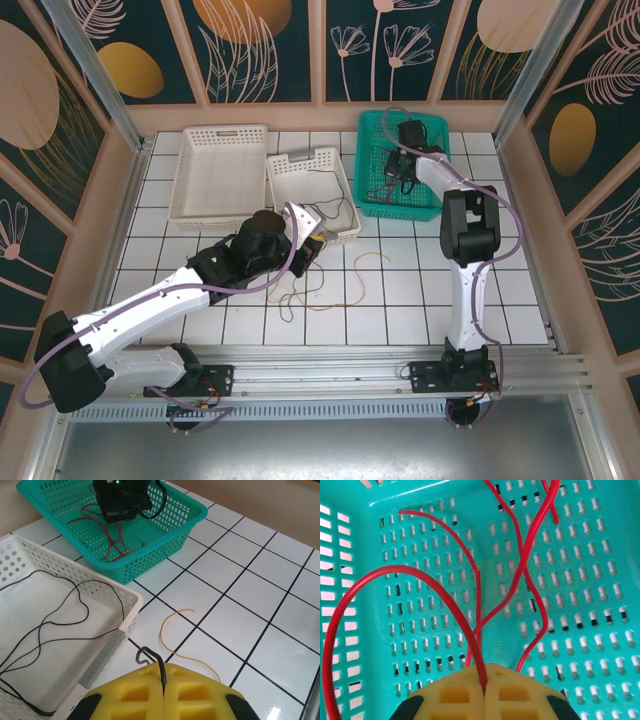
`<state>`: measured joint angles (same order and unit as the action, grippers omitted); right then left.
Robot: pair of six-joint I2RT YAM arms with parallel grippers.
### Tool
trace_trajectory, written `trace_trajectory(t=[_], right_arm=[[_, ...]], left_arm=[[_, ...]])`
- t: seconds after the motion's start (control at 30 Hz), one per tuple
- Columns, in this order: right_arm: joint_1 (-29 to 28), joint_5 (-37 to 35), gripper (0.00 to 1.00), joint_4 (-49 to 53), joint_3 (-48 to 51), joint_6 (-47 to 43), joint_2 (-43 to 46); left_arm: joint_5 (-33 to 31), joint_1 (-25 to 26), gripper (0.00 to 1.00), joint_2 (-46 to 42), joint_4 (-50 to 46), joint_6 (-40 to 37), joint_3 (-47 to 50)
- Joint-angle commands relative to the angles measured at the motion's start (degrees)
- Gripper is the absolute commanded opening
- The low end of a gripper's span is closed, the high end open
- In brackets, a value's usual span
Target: Untangle the cables
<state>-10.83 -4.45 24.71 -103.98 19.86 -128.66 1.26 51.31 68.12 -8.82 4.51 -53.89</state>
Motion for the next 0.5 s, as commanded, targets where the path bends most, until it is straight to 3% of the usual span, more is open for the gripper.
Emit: trace_trajectory(t=[0.0,0.13,0.47], right_arm=[[0.02,-0.39,0.16,3.78,-1.78,-0.52,2.45],[-0.16,1.87,0.28,3.6,-1.19,-0.08,5.33],[-0.18,-2.45,0.37,4.82,-0.16,-0.67,10.01]], left_arm=[[1.04,-0.31,0.0,0.26,-0.32,-0.46,-1.48],[1.04,-0.28,0.0,0.26,-0.41,-0.47,-1.53],[1.11,-0.3,0.0,-0.09,-0.5,-0.44,-1.49]])
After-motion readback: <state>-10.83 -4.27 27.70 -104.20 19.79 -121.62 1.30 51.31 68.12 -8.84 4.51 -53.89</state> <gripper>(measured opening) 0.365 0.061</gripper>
